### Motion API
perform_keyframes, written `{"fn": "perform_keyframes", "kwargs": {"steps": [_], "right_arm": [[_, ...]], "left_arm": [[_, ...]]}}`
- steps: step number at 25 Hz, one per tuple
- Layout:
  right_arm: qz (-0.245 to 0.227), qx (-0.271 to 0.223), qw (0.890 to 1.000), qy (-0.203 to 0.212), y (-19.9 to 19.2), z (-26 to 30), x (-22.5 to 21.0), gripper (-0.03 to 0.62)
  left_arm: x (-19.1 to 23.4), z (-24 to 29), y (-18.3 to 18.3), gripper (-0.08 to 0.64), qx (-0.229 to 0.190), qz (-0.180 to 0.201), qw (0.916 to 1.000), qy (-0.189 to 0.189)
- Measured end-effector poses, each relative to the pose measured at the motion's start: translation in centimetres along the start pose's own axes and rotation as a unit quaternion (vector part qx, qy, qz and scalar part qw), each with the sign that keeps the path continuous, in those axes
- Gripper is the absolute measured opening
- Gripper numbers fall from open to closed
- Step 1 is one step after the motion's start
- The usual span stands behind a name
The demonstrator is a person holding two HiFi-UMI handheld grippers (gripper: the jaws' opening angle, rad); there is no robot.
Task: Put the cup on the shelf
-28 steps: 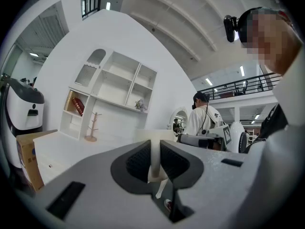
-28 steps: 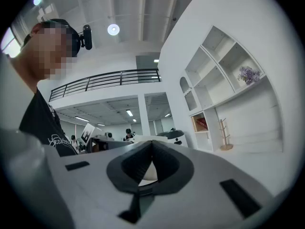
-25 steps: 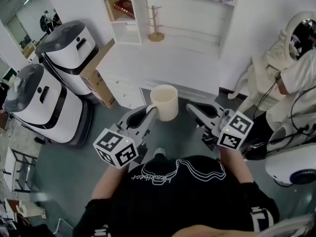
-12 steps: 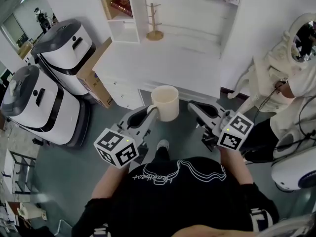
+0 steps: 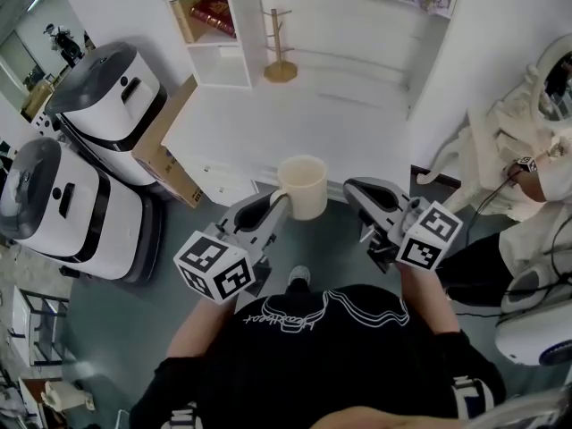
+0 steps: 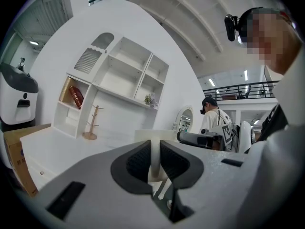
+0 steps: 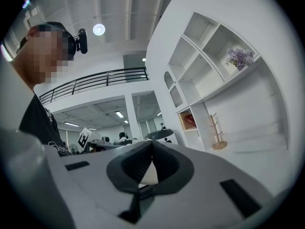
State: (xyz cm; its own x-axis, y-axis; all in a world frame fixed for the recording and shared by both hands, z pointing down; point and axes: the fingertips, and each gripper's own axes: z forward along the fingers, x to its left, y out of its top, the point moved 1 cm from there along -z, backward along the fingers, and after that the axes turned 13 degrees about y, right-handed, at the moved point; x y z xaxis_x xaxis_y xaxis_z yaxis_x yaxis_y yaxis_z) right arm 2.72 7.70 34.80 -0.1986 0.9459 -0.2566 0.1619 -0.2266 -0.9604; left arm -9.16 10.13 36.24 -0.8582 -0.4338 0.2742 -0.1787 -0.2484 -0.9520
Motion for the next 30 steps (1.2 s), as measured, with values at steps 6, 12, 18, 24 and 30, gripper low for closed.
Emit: {"fn": "perform_keyframes", "kwargs": {"steps": [6, 12, 18, 24, 30], "right_arm": [[-0.001, -0.001, 1.000, -0.016, 1.5, 3.7, -6.0, 0.006], [-0.006, 0.000, 0.999, -0.038, 3.4, 6.9, -11.5, 0.006], [-0.022, 0.003, 0.998, -0.056, 4.8, 9.1, -14.7, 0.006], [-0.027, 0.002, 0.998, -0.056, 5.5, 10.4, -16.9, 0.006], [-0.030, 0.001, 0.999, -0.041, 6.3, 11.4, -19.5, 0.006]], "left_arm": [[5.0, 5.1, 2.5, 0.044, 0.002, 0.007, 0.9999, -0.012], [9.6, 9.9, 5.6, 0.044, -0.006, 0.014, 0.9996, -0.023], [12.8, 12.9, 8.1, 0.044, -0.021, 0.020, 0.9991, -0.032], [14.4, 15.2, 9.9, 0.044, -0.032, 0.028, 0.9987, -0.029], [15.5, 17.5, 11.5, 0.044, -0.045, 0.037, 0.9982, -0.017]]}}
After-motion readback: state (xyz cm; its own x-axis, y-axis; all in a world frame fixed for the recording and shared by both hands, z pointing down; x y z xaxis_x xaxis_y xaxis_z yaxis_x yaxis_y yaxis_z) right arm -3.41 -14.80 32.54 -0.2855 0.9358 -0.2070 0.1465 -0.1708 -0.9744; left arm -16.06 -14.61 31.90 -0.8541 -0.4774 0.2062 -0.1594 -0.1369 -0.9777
